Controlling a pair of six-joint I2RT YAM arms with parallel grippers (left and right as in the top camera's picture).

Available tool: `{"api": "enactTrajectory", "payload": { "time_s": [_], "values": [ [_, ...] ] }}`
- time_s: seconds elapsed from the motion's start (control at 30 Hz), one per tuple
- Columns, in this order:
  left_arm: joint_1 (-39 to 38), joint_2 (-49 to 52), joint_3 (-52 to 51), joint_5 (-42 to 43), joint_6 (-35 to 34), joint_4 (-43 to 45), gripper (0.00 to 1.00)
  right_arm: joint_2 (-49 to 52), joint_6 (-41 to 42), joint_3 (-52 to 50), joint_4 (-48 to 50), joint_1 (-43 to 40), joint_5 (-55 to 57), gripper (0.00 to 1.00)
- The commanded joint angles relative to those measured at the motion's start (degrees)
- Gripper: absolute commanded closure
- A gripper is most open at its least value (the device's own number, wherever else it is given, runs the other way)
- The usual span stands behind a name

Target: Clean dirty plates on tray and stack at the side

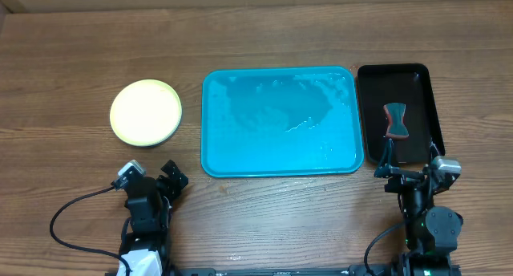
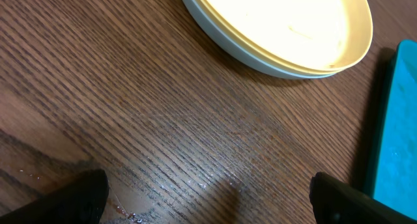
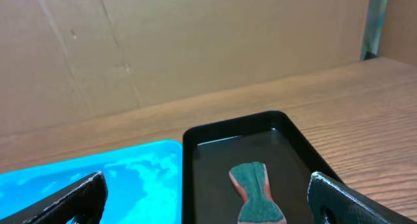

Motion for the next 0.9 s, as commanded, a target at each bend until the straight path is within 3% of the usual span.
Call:
{"api": "enactTrajectory", "payload": {
  "time_s": [0.0, 0.17, 0.87],
  "values": [
    [0.24, 1.03, -2.1, 0.52, -1.25, -2.45, 0.0, -4.07, -0.11, -0.59, -1.6, 0.48, -0.46, 0.0],
    [0.24, 1.03, -2.1, 0.52, -1.25, -2.45, 0.0, -10.29, -0.02, -0.59, -7.8, 0.46, -1.11, 0.0],
    [0.24, 1.03, -2.1, 0.52, -1.25, -2.45, 0.01, -10.23, 0.09, -0.59, -7.87, 0.52, -1.7, 0.0]
  ]
}}
